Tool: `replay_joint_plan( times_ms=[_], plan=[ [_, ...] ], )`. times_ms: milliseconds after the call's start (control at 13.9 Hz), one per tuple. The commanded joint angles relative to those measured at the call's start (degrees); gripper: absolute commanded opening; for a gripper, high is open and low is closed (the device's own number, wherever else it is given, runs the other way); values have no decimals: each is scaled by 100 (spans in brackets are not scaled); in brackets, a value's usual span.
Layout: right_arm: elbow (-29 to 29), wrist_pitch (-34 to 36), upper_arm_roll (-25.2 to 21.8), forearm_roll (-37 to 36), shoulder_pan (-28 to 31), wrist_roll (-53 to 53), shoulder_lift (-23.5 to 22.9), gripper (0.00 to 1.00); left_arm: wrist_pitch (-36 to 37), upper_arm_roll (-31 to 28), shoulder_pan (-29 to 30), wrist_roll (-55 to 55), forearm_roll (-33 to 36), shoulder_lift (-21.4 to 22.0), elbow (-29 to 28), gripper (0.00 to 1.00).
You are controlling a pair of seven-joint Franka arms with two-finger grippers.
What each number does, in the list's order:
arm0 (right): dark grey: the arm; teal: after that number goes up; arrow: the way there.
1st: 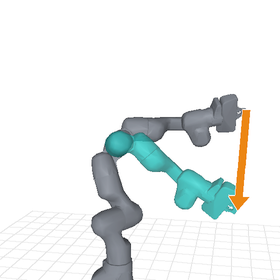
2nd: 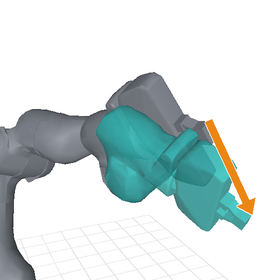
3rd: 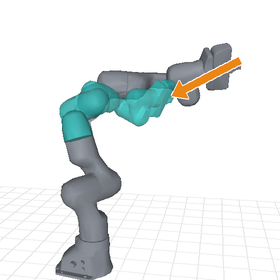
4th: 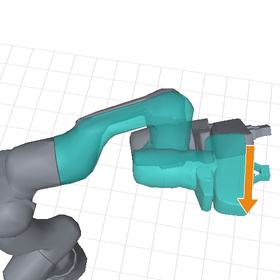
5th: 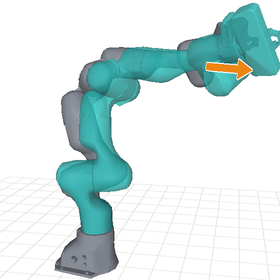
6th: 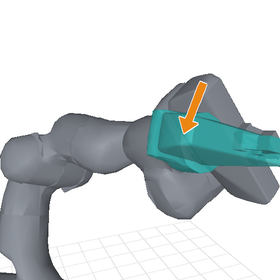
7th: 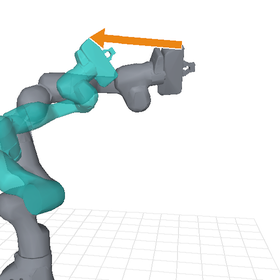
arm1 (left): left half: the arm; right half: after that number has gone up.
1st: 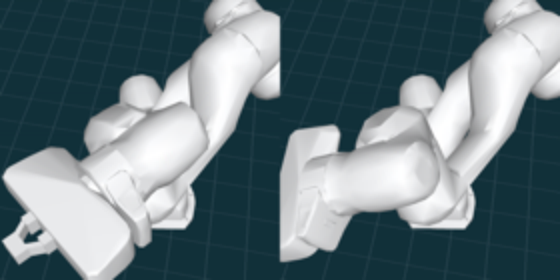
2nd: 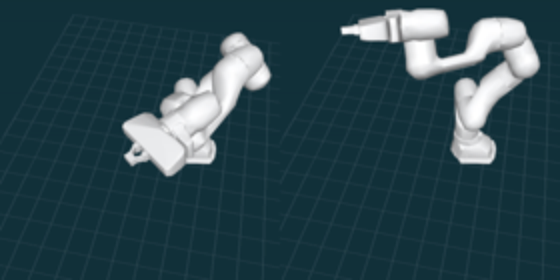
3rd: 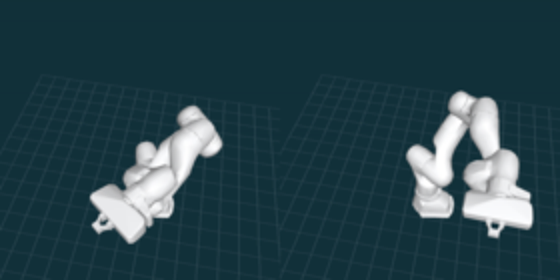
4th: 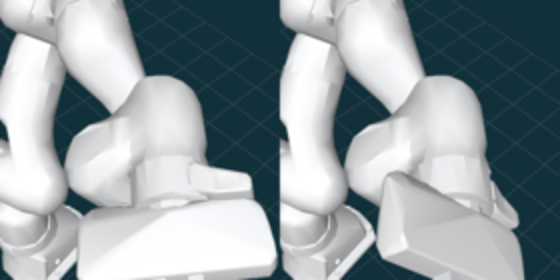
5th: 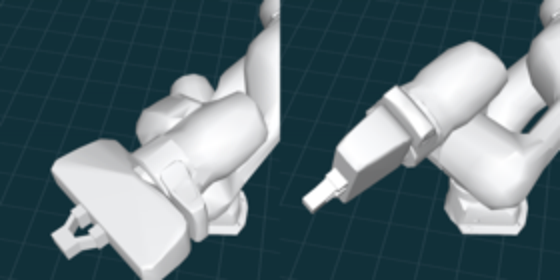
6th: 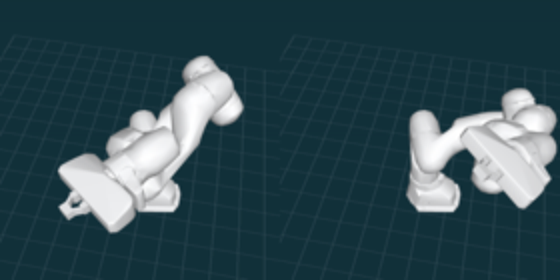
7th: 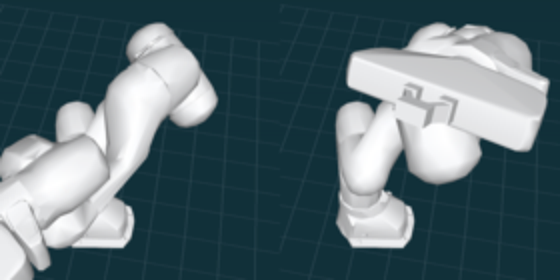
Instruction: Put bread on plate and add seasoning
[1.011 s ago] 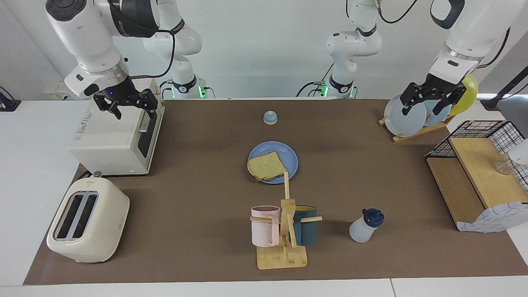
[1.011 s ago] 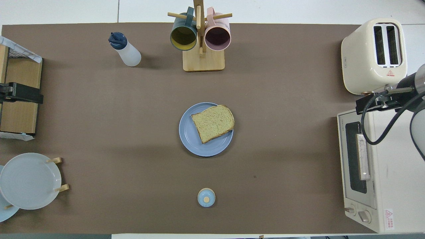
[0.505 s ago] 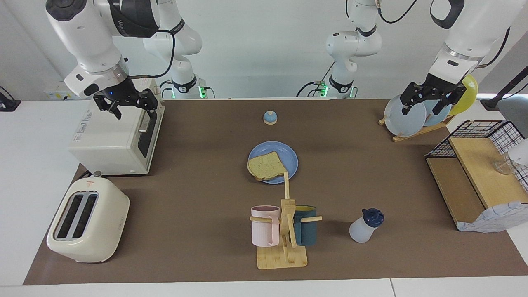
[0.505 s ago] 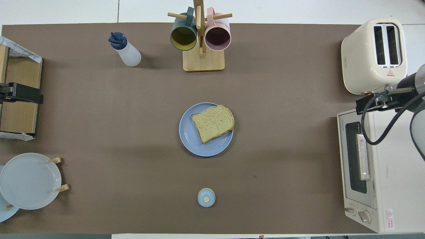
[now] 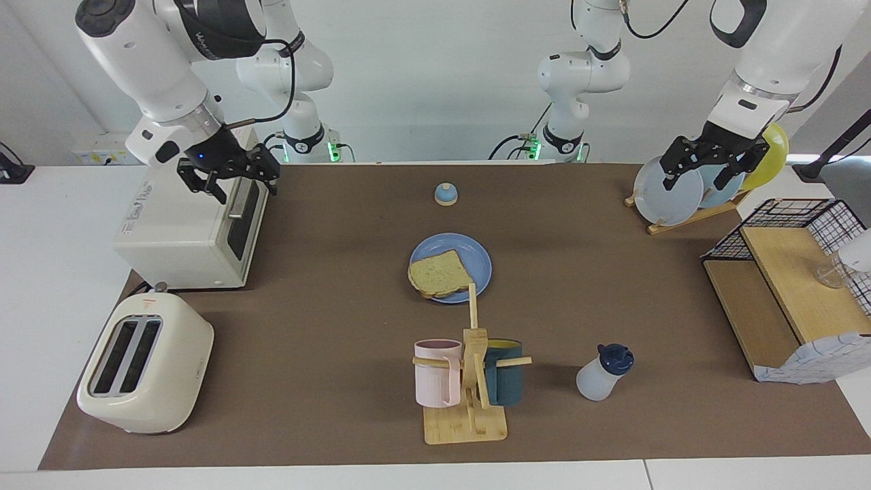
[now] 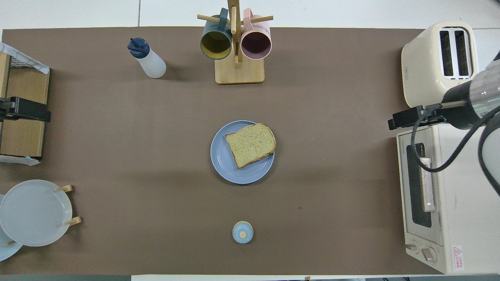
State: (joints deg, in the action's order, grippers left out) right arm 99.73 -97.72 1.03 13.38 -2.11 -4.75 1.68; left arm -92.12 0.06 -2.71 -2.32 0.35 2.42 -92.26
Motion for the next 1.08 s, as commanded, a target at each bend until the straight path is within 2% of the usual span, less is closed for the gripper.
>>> replay_joint_plan(
  times_ms=[0,144,289,433,505,722,866,1011],
  plan=[
    [819,-1036,3,707,-561,-79,45,100,-8,-32,-19,12,36,136,-152,100],
    [1004,-1896,3,1226,-1070,-70,-482,100,-16,-32,-19,12,36,136,-143,100],
    [1241,-2784,11,1359,-1510,-70,-825,100,-16,-23,-19,12,36,136,-143,100],
    [1443,-3444,3,1535,-1818,-44,-1002,100,-16,-32,-19,12,36,136,-152,100],
    [1514,-3560,3,1536,-1863,-9,-1003,100,-8,-32,-19,12,36,136,-152,100],
    [1471,-3264,-6,1536,-1776,0,-994,100,-8,-32,-19,12,36,136,-143,100],
    [1278,-2773,-76,1422,-1636,44,-950,100,-16,-32,-19,12,36,136,-143,100],
    [910,-2071,-76,872,-1128,44,-837,100,-34,-15,-28,12,36,136,-143,100]
  ],
)
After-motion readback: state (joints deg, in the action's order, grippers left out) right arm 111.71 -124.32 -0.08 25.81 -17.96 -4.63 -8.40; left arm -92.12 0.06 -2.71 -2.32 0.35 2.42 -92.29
